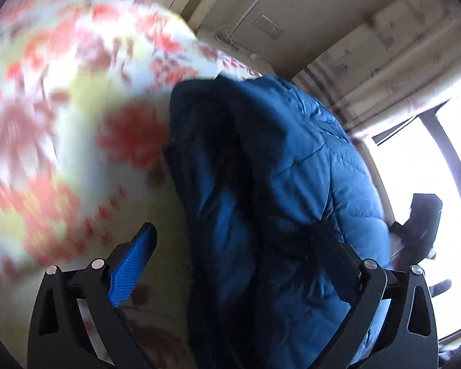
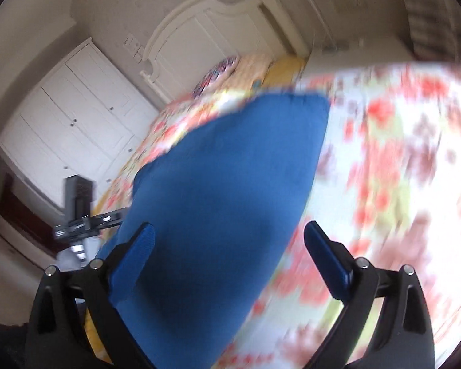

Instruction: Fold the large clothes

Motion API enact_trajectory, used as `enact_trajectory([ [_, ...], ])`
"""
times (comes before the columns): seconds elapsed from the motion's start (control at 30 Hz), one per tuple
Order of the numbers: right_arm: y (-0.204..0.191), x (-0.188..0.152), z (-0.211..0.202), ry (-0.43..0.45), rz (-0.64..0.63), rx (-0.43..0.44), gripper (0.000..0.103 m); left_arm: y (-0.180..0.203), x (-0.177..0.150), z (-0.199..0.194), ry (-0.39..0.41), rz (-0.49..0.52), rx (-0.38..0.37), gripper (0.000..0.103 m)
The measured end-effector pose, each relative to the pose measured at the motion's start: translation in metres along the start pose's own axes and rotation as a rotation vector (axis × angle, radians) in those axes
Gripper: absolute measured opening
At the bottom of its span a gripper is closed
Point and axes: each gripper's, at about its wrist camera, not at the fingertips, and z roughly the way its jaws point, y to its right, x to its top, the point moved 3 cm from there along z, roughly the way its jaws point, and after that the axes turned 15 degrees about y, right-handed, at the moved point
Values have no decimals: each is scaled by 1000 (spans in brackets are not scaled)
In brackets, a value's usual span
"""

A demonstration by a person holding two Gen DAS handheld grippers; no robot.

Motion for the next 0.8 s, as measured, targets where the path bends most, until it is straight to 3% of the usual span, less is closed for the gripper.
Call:
enact_trajectory([
  [0.1,4,-21,9,-47,77,35,101,-12,-5,7,-30,-89,-72,99],
  [0.23,9,-25,20,-76,170,105,101,-7,-7,10,-56,-70,-86,99],
  [0.43,5,-28,33,-102,208,136,101,2,-13,21,-127,-120,-239,99],
  [0.57,-1,-29,35,-65,190,121,100,7,-19,20,-81,-122,-250,90],
  [0.8,-28,-40,17,90,7,56,72,13,-40,-3,70,-114,-243,66],
])
